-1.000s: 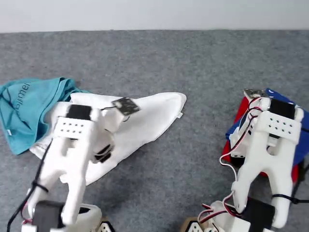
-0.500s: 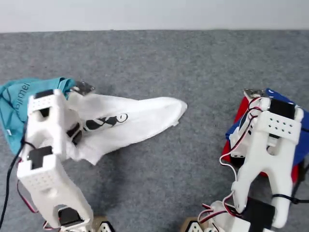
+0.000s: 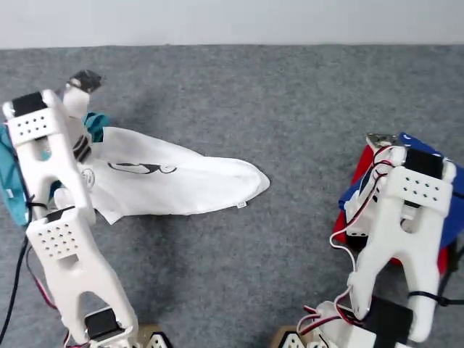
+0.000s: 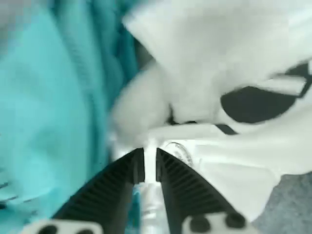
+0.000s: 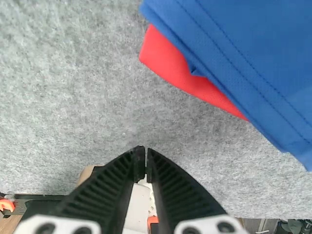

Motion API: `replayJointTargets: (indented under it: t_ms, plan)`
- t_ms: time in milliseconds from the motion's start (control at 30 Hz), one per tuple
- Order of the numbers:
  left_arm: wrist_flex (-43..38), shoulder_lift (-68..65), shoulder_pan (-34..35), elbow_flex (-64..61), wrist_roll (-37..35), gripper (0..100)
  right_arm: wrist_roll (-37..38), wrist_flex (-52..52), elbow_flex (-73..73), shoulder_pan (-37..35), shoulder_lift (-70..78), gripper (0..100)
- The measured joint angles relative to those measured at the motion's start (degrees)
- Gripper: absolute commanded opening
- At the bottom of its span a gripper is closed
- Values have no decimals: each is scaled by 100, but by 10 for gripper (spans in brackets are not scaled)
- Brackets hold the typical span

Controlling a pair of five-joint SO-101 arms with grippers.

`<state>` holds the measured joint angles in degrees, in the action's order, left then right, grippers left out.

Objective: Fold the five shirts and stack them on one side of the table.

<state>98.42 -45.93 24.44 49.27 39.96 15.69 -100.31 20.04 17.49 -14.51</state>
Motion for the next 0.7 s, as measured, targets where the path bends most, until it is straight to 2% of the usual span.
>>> replayJointTargets:
  t_ms: [200, 467, 567, 700]
  plan:
    - [53, 791, -185, -457, 0, 63, 0, 0, 0, 0, 0, 9]
    - [70, 3068, -774, -3560, 185, 97, 0, 0, 0, 0, 0, 9]
    - [44, 3437, -800, -4527, 352, 100, 0, 0, 0, 0, 0, 9]
    - [-633, 3490, -677, -5371, 457, 114, 0, 18, 0, 0, 0, 9]
